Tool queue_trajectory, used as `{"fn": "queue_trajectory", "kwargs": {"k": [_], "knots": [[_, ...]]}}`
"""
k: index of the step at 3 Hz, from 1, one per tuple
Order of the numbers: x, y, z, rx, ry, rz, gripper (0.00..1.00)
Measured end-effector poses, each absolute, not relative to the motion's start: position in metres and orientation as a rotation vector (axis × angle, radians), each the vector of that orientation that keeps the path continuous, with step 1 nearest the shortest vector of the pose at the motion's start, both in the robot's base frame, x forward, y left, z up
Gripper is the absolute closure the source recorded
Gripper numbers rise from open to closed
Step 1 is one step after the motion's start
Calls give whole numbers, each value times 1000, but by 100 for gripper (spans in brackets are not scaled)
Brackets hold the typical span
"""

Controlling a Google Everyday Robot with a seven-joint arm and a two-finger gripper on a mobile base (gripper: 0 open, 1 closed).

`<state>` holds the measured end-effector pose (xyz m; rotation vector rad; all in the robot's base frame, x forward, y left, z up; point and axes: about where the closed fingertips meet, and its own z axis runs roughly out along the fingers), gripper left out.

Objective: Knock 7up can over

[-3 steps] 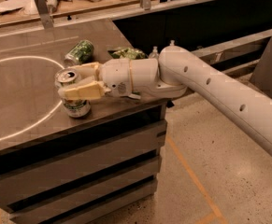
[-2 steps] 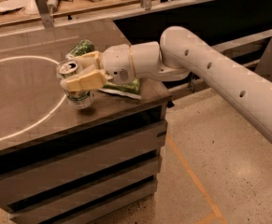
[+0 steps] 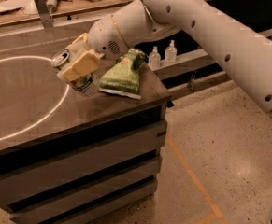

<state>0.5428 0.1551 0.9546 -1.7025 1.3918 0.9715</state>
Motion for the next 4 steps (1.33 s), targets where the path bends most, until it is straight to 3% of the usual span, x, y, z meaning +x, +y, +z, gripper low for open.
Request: {"fn": "queue_trajectory", "kwargs": {"k": [3,4], "knots": [[521,176,924,-2107,1631,439,100],[519,181,914,-2176,1637,367,100]]}}
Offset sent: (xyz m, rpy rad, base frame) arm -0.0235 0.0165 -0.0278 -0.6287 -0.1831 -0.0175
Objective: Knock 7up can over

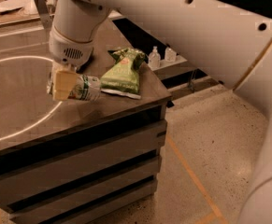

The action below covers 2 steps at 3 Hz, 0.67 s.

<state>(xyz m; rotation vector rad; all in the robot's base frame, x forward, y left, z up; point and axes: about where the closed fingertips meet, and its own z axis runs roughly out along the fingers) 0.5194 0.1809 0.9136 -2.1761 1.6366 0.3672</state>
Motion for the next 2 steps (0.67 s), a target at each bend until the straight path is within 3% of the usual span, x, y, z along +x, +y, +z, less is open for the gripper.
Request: {"fn": "queue_trajectory", "kwargs": {"k": [1,2], "knots": [[518,187,899,-2232,1639,376,85],[516,193,882,-2288,1651,390,61]]}}
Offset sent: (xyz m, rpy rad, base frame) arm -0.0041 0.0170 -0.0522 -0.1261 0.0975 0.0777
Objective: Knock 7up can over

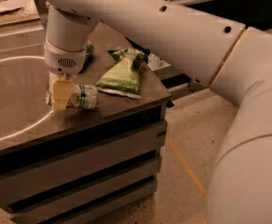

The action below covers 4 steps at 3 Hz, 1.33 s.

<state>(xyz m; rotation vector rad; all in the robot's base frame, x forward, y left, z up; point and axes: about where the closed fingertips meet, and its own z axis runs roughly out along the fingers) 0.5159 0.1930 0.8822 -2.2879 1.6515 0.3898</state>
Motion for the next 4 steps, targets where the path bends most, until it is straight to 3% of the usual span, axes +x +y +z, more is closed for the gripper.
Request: {"fn": "queue_trajectory", "kwargs": {"k": [2,3,4], "knots": [[515,201,865,-2335,1656,408,15],[514,202,864,-2337,1655,409,0],[514,202,864,-2337,1655,409,0]]}}
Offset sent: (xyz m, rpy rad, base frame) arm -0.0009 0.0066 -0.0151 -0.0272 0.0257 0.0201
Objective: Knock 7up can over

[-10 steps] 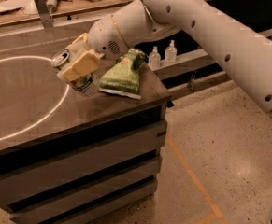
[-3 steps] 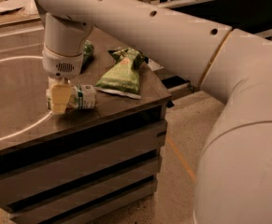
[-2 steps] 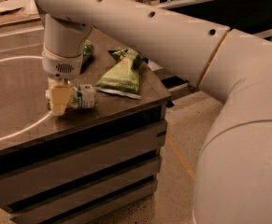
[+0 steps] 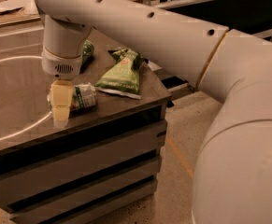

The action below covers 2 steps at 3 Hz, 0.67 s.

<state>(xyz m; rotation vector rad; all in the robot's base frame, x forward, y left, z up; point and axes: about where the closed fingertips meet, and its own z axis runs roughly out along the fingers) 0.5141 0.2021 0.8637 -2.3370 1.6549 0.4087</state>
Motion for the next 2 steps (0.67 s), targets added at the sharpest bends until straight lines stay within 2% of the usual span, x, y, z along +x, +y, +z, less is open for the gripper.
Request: {"fn": "queue_trajectory", "kwargs": {"k": [2], "knots": [[521,192,887,-2246,1709,369,0]]}}
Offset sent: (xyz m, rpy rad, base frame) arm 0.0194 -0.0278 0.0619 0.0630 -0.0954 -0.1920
